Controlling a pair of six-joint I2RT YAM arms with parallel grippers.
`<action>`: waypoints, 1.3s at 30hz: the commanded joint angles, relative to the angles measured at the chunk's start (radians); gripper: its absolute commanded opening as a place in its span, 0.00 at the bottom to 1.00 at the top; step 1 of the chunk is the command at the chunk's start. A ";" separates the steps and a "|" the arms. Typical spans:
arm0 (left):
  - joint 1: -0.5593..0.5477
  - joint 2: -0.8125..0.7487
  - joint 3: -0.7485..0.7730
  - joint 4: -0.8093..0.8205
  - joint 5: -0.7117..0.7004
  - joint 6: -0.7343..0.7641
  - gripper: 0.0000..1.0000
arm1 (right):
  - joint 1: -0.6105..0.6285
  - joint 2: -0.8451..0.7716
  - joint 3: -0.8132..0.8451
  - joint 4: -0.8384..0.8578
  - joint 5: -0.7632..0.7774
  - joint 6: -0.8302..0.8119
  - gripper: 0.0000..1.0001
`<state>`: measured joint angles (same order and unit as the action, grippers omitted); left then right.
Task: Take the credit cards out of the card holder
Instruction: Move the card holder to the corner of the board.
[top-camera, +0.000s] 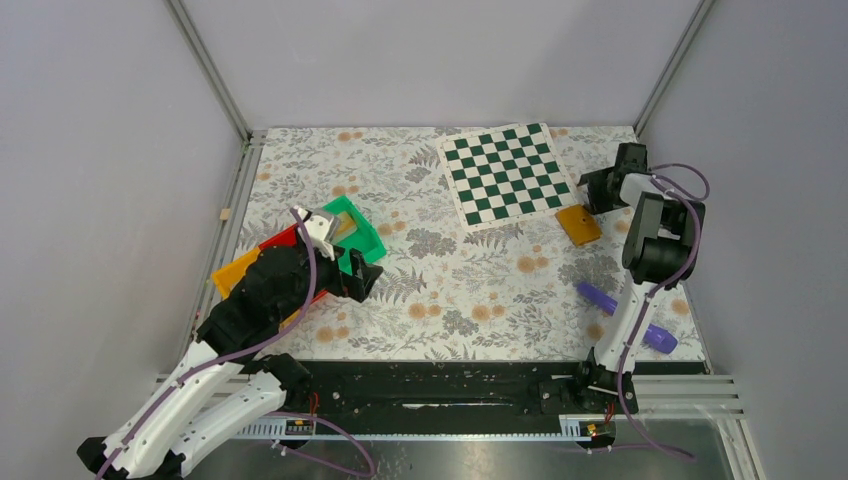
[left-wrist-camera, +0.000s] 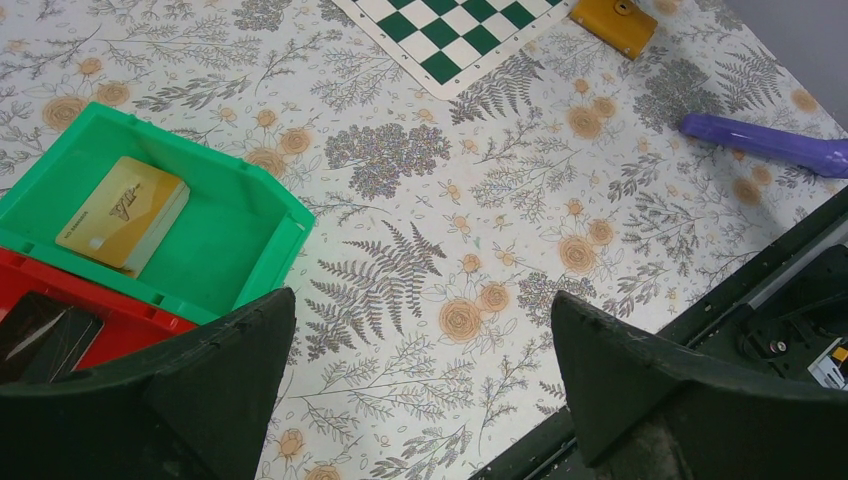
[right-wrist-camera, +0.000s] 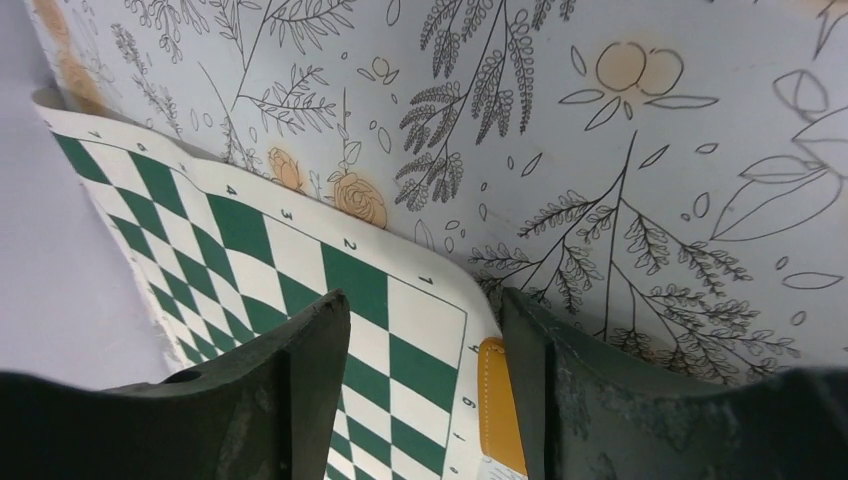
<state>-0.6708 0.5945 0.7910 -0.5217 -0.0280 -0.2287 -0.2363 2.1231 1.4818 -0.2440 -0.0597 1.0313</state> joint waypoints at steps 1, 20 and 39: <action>-0.006 -0.013 0.003 0.046 0.000 0.001 0.98 | 0.012 -0.012 -0.080 0.039 -0.039 0.117 0.64; -0.006 -0.024 0.002 0.047 0.000 -0.001 0.98 | 0.073 -0.252 -0.315 0.023 0.001 0.040 0.64; -0.018 -0.039 -0.001 0.046 0.001 -0.002 0.98 | 0.080 -0.259 -0.141 -0.363 0.111 -0.788 0.76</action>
<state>-0.6823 0.5636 0.7910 -0.5217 -0.0296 -0.2287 -0.1448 1.8431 1.3266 -0.5236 0.0185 0.4294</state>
